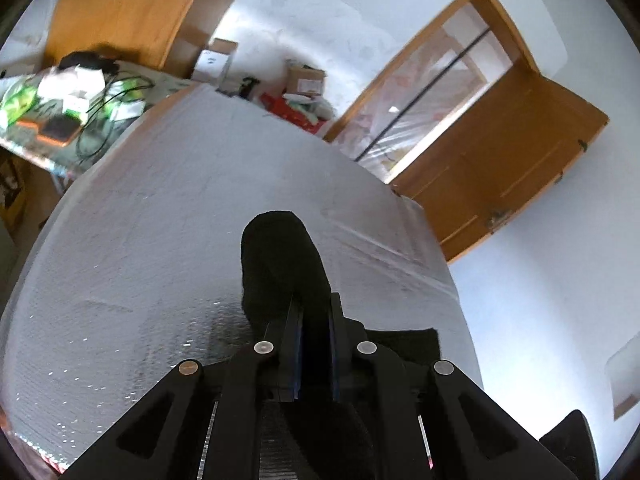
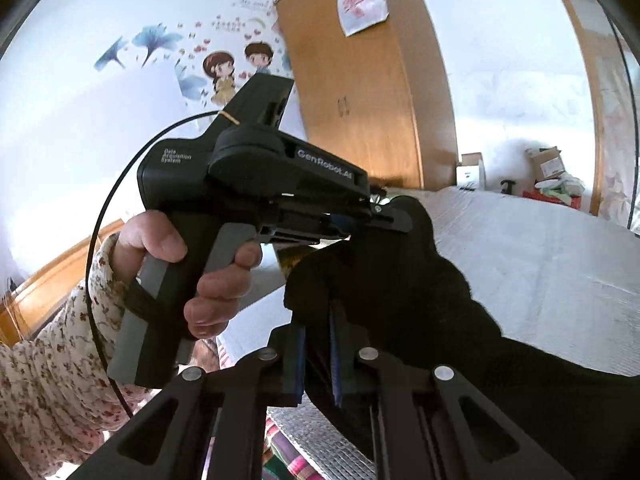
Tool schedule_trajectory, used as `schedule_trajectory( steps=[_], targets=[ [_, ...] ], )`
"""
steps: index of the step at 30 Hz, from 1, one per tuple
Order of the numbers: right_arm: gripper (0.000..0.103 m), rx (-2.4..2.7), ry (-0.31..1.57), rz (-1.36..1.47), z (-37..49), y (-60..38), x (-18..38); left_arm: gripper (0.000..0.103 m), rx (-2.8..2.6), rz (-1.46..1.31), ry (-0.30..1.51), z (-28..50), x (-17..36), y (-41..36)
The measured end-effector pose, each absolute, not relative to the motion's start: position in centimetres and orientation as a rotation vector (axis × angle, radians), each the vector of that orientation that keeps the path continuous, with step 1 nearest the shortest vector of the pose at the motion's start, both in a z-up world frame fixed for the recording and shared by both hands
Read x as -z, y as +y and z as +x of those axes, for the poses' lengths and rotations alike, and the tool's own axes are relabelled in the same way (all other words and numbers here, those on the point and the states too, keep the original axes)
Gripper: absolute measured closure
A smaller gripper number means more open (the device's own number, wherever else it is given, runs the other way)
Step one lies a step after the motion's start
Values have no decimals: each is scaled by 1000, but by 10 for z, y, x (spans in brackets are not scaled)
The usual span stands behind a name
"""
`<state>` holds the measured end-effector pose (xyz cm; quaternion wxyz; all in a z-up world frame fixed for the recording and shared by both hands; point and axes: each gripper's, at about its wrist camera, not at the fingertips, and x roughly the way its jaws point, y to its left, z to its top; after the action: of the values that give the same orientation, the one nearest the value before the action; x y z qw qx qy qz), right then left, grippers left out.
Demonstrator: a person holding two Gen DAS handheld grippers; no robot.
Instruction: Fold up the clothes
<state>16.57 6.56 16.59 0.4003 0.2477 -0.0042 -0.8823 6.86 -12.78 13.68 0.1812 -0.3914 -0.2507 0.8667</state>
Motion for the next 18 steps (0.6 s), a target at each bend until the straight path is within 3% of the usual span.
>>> schedule_trajectory(
  steps=[18],
  targets=[
    [94,2403,-144,527,166,173,-195,93,-2368,-1067,-505,54,-175,-9]
  ],
)
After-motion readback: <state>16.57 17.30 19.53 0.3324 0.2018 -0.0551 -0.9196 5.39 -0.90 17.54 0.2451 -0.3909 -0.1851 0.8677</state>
